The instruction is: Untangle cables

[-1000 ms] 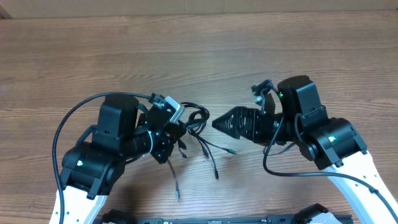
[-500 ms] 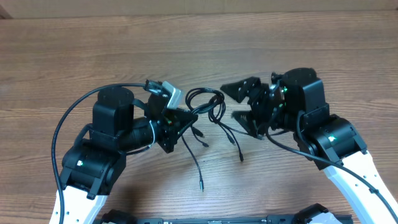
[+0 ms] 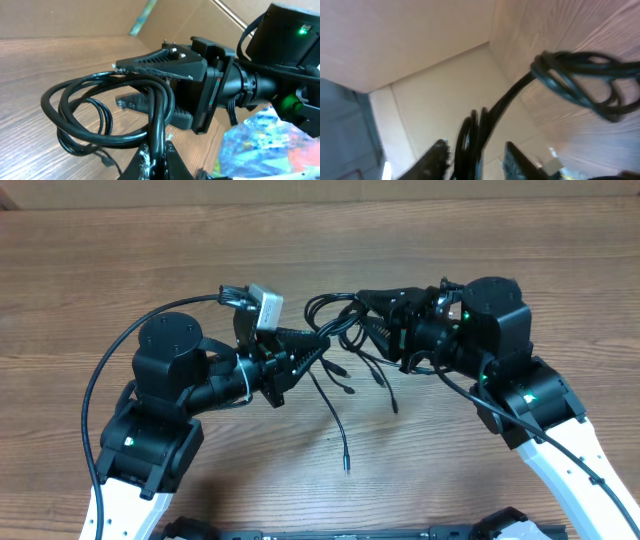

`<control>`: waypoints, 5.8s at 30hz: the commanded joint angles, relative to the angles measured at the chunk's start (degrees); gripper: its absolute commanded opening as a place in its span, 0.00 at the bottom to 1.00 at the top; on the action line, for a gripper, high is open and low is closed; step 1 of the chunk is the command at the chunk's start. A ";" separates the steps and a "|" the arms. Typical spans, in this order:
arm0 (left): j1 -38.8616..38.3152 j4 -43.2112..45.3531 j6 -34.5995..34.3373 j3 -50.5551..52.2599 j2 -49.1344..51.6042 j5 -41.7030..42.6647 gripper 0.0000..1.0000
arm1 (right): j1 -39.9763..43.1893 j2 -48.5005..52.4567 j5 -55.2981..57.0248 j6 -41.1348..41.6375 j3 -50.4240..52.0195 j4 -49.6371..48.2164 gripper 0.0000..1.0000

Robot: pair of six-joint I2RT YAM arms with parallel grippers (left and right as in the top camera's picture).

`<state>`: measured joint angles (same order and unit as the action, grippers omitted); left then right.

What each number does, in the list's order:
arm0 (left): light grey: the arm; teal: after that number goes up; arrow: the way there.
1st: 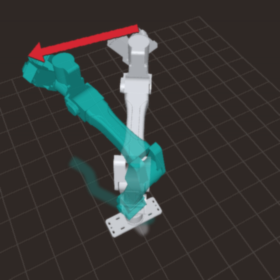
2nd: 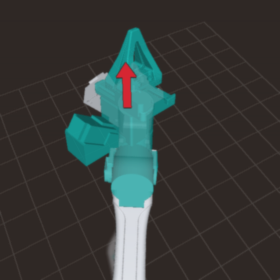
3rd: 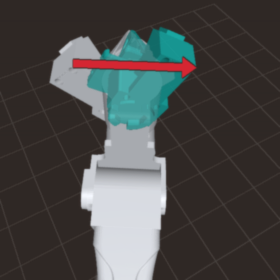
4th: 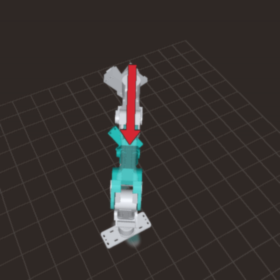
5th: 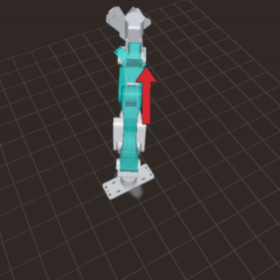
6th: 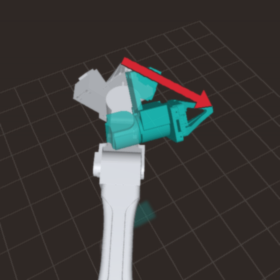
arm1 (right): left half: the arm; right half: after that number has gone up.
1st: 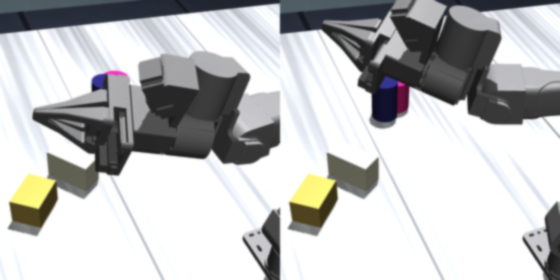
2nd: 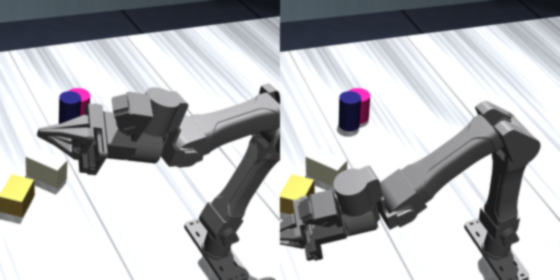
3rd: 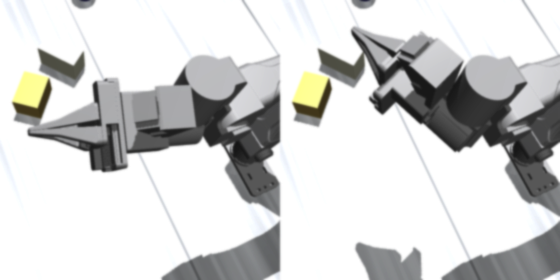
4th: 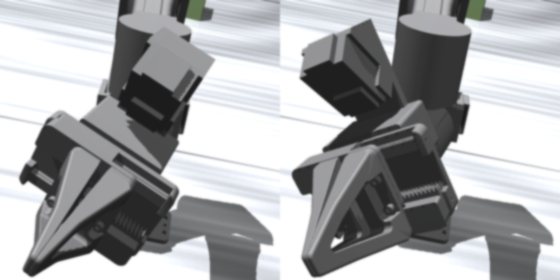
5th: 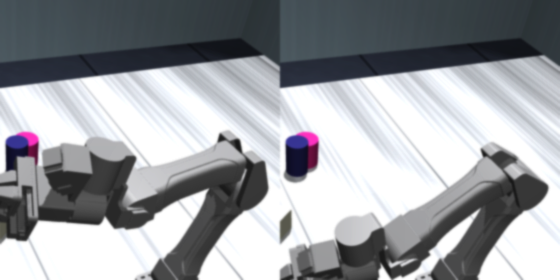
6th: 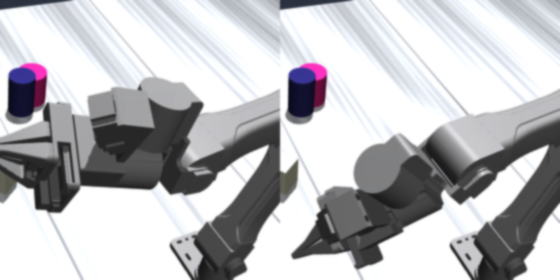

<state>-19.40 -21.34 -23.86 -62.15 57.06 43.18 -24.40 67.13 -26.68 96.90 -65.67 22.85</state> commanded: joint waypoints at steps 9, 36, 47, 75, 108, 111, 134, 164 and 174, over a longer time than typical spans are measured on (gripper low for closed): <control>0.26 0.63 -2.14 -0.59 -0.17 1.90 0.04 | 0.04 0.02 -0.24 2.75 -0.28 -1.81 0.04; 0.17 -17.51 32.52 -0.59 -0.17 -5.29 1.00 | 0.04 0.15 6.78 -15.69 -0.31 23.63 0.04; -10.29 -23.19 41.53 -0.59 0.70 -14.47 1.00 | 0.04 4.00 8.63 -24.22 -0.31 32.96 0.04; -18.56 -15.82 26.73 -0.59 16.79 -38.73 1.00 | 0.04 4.94 4.11 -26.69 -0.31 33.18 0.04; -18.51 -17.66 36.52 -0.61 10.49 -24.02 0.88 | 0.04 5.01 3.98 -33.79 -0.31 34.53 0.04; -18.51 -18.14 39.52 -0.61 9.44 -18.25 0.89 | 0.04 5.01 1.84 -33.83 -0.31 34.25 0.04; -17.57 -24.83 24.57 -0.59 11.15 -43.89 1.00 | 0.04 5.01 11.72 -39.95 -0.31 38.34 0.83; -6.38 -7.52 40.17 -0.59 41.09 -32.59 0.43 | 0.04 5.01 14.16 -41.88 -0.28 40.26 0.84; -4.20 -4.11 40.09 -0.59 41.09 -33.51 0.72 | 0.04 5.01 14.25 -41.90 -0.28 40.28 0.84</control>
<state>-25.34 -25.87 15.49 -62.19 98.08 9.45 -24.40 72.38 -13.08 55.44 -65.63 63.37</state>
